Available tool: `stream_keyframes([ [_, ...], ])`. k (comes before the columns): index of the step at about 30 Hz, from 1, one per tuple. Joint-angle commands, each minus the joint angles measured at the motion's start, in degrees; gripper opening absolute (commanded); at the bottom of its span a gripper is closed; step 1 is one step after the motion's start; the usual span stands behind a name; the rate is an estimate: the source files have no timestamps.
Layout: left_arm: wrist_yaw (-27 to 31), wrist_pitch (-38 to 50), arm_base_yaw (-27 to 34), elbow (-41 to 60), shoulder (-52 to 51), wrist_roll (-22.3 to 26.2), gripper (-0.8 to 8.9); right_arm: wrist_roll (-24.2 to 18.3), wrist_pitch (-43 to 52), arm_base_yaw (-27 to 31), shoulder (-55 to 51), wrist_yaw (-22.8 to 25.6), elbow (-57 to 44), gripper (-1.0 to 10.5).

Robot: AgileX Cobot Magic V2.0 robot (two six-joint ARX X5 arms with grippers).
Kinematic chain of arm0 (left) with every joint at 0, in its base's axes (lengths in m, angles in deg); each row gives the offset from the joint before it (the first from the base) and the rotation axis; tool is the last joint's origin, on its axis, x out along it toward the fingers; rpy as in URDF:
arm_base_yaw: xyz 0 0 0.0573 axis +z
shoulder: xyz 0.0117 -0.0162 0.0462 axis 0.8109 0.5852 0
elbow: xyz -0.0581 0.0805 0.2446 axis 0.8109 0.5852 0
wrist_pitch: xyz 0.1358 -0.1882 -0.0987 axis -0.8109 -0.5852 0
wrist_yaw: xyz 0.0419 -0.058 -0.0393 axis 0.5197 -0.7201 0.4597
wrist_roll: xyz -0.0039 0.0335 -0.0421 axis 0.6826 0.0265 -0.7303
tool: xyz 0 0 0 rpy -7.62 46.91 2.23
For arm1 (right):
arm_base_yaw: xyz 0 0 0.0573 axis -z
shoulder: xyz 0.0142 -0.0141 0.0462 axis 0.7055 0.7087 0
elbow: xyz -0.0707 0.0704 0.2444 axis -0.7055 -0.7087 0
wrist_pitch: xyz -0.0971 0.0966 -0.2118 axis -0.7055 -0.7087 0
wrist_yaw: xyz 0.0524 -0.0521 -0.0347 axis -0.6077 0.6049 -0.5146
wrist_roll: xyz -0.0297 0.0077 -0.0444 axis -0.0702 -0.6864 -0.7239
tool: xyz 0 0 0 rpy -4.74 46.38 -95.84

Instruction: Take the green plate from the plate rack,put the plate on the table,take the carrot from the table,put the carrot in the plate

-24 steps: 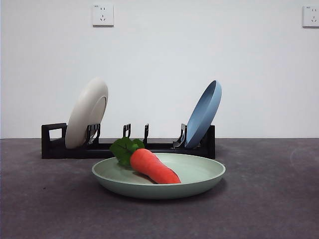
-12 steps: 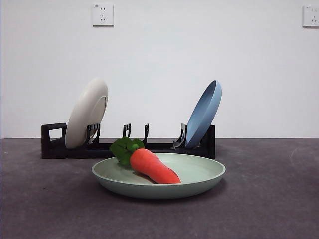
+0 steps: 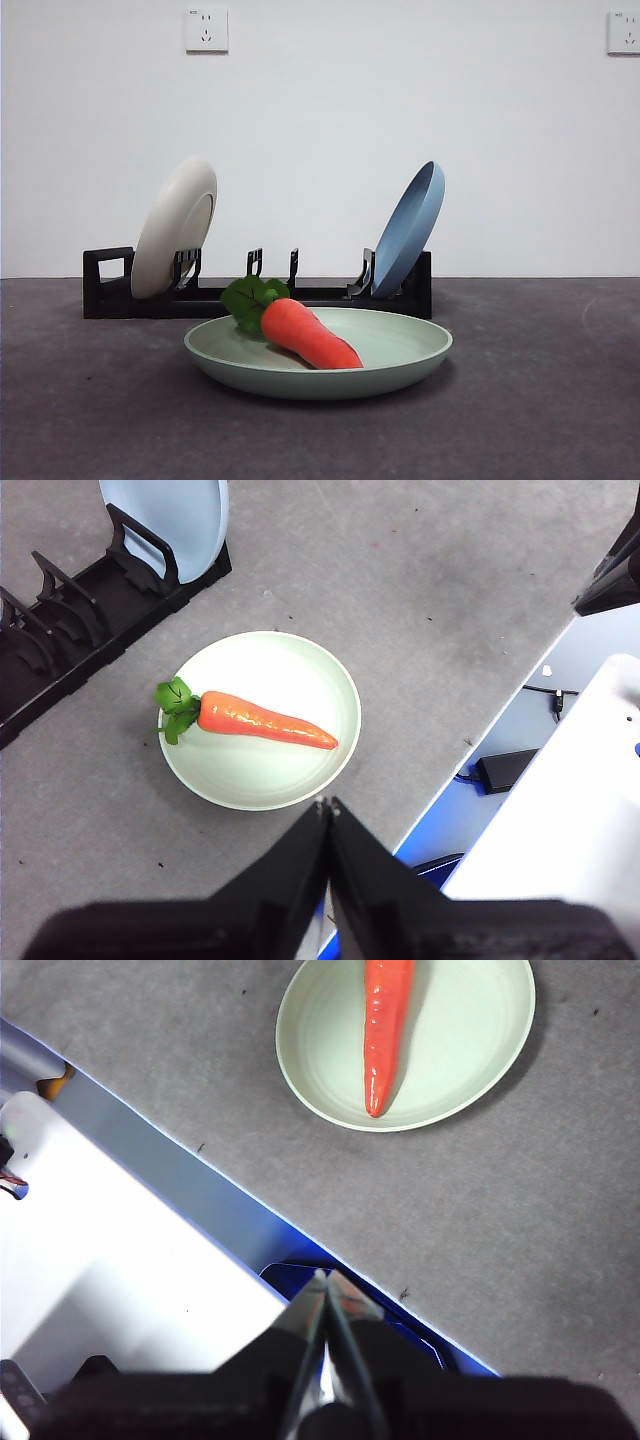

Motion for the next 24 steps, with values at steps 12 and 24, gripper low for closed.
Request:
stream_keyframes([
  [12, 6.45, 9.73, 5.18, 0.39, -2.14, 12.98, -0.03, -0.28, 0.17, -0.13, -0.09, 0.11, -0.26, 0.1],
  [24, -12.26, 51.45, 39.10, 21.07, -19.80, 21.88, -0.03, -0.28, 0.20, -0.13, -0.09, 0.09, -0.26, 0.1],
])
